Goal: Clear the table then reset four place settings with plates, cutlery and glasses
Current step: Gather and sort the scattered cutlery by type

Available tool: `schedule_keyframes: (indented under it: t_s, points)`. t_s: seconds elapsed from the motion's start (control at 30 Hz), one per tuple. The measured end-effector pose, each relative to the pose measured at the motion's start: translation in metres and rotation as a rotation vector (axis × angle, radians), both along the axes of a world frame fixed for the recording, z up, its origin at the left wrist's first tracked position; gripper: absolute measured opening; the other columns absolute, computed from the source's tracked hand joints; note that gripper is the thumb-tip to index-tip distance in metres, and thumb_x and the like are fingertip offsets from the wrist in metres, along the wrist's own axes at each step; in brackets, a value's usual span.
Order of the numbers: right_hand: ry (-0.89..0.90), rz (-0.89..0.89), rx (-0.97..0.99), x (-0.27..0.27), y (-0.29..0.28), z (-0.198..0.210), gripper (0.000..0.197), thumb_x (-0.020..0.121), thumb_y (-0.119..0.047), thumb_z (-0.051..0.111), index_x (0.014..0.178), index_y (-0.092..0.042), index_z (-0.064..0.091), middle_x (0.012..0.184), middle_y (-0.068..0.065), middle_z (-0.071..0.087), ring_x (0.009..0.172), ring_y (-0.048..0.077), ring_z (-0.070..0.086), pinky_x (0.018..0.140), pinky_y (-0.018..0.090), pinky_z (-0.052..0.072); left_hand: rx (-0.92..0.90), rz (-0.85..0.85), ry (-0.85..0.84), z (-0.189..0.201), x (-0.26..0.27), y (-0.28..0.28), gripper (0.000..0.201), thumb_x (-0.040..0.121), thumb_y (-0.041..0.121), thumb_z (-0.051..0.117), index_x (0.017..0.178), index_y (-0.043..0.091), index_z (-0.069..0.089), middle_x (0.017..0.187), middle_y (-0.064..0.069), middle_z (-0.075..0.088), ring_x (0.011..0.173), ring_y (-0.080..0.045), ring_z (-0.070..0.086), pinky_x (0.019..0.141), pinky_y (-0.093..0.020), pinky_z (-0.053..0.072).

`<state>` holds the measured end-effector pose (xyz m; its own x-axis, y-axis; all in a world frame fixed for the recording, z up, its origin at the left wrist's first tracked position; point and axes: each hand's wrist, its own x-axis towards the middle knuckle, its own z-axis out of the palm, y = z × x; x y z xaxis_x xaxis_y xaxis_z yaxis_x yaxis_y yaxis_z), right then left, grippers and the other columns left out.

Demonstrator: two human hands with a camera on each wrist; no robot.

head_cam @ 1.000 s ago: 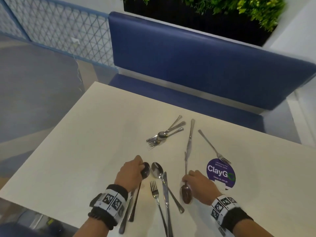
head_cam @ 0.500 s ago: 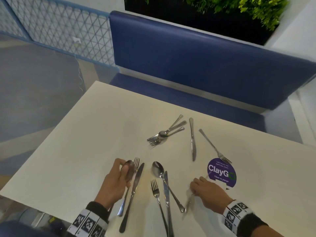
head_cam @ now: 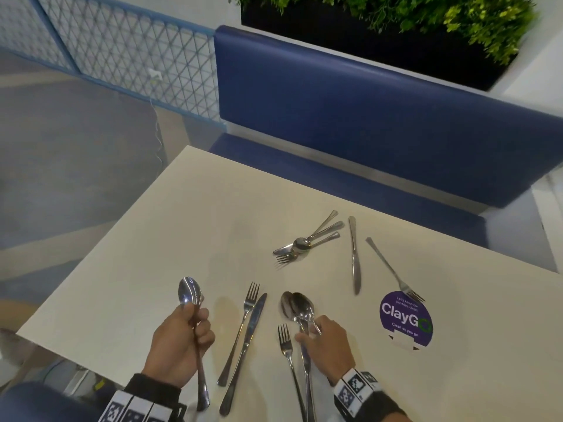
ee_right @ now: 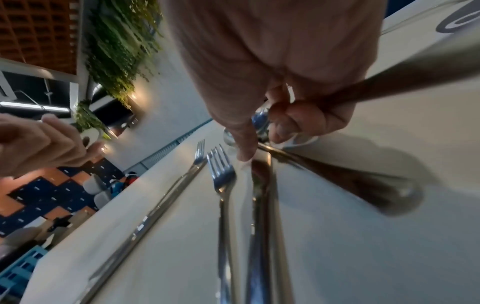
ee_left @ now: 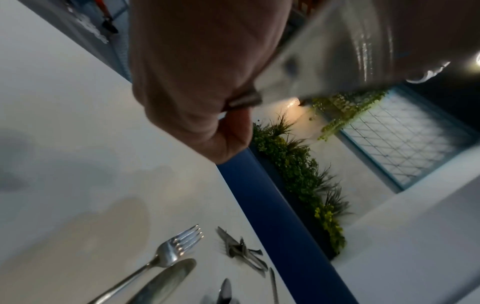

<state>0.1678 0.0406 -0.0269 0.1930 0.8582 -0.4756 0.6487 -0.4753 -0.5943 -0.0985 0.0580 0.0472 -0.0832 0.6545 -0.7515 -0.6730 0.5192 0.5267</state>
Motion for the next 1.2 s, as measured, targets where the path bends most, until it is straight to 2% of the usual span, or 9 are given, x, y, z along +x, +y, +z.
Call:
schedule_keyframes:
  t_s: [0.2, 0.33, 0.5, 0.6, 0.67, 0.8, 0.93, 1.1, 1.2]
  points:
    - [-0.097, 0.065, -0.043, 0.003, -0.004, -0.02, 0.025, 0.09, -0.034, 0.058, 0.073, -0.016, 0.063, 0.074, -0.004, 0.067, 0.067, 0.007, 0.063, 0.067, 0.029, 0.057, -0.006, -0.023, -0.036, 0.004, 0.002, 0.005, 0.02, 0.105, 0.01, 0.041, 0.112, 0.001, 0.058, 0.074, -0.006, 0.064, 0.06, -0.016, 0.051, 0.046, -0.025, 0.05]
    - [-0.143, 0.183, -0.074, 0.009, -0.004, -0.011, 0.018, 0.096, -0.031, 0.051, 0.085, -0.017, 0.055, 0.087, -0.003, 0.062, 0.075, 0.011, 0.061, 0.066, 0.025, 0.049, 0.052, -0.131, 0.026, 0.015, 0.012, 0.01, 0.021, 0.104, 0.012, 0.046, 0.112, 0.001, 0.063, 0.1, -0.013, 0.069, 0.085, -0.024, 0.062, 0.074, -0.038, 0.053]
    - [-0.056, 0.272, 0.019, 0.018, -0.007, 0.026, 0.011, 0.103, -0.022, 0.041, 0.093, -0.023, 0.046, 0.086, -0.004, 0.06, 0.073, 0.008, 0.059, 0.069, 0.023, 0.047, 0.088, -0.205, 0.078, 0.018, 0.025, 0.01, 0.023, 0.102, 0.003, 0.046, 0.116, 0.015, 0.061, 0.111, -0.022, 0.07, 0.098, -0.033, 0.066, 0.085, -0.048, 0.055]
    - [0.07, 0.2, 0.14, 0.005, -0.011, 0.056, 0.011, 0.103, -0.017, 0.041, 0.103, -0.025, 0.049, 0.079, -0.008, 0.06, 0.068, -0.002, 0.059, 0.06, 0.01, 0.043, 0.055, -0.254, 0.077, 0.017, 0.043, 0.006, 0.02, 0.101, -0.002, 0.046, 0.108, 0.012, 0.058, 0.113, -0.026, 0.068, 0.095, -0.033, 0.066, 0.084, -0.048, 0.055]
    - [0.113, 0.201, 0.298, -0.012, -0.012, 0.069, 0.019, 0.101, -0.018, 0.044, 0.115, -0.028, 0.052, 0.088, -0.015, 0.06, 0.078, -0.003, 0.057, 0.069, 0.009, 0.042, 0.023, -0.292, 0.088, 0.013, 0.06, 0.002, 0.019, 0.1, -0.001, 0.049, 0.113, 0.009, 0.059, 0.116, -0.025, 0.068, 0.092, -0.031, 0.068, 0.083, -0.048, 0.056]
    - [0.117, 0.271, 0.4, -0.053, -0.008, 0.08, 0.028, 0.101, -0.029, 0.038, 0.126, -0.035, 0.05, 0.102, -0.021, 0.05, 0.093, -0.002, 0.05, 0.092, 0.027, 0.043, 0.03, -0.314, 0.067, 0.012, 0.091, -0.001, 0.021, 0.105, 0.016, 0.048, 0.119, 0.013, 0.063, 0.112, -0.015, 0.073, 0.092, -0.028, 0.07, 0.068, -0.041, 0.06]
    - [0.022, 0.264, 0.373, -0.068, -0.009, 0.07, 0.036, 0.094, -0.043, 0.025, 0.113, -0.037, 0.056, 0.101, -0.024, 0.049, 0.093, -0.021, 0.035, 0.108, 0.044, 0.036, 0.004, -0.176, -0.09, 0.024, 0.107, -0.002, 0.034, 0.107, 0.025, 0.043, 0.119, 0.0, 0.063, 0.099, -0.019, 0.072, 0.089, -0.03, 0.068, 0.061, -0.036, 0.06]
    - [0.068, 0.141, 0.477, -0.066, -0.009, 0.068, 0.014, 0.091, -0.035, 0.052, 0.089, -0.029, 0.065, 0.086, -0.03, 0.053, 0.085, -0.008, 0.046, 0.087, 0.031, 0.044, -0.031, -0.17, -0.166, 0.017, 0.105, -0.002, 0.034, 0.095, -0.004, 0.038, 0.12, -0.012, 0.059, 0.116, -0.026, 0.07, 0.099, -0.033, 0.068, 0.057, -0.03, 0.061]
    - [0.106, 0.126, 0.475, -0.066, -0.009, 0.071, 0.012, 0.09, -0.033, 0.058, 0.089, -0.031, 0.069, 0.081, -0.022, 0.056, 0.085, -0.002, 0.052, 0.083, 0.026, 0.044, 0.002, -0.16, -0.163, 0.017, 0.102, 0.0, 0.027, 0.093, -0.007, 0.04, 0.112, -0.012, 0.059, 0.1, -0.026, 0.071, 0.086, -0.031, 0.066, 0.054, -0.031, 0.06]
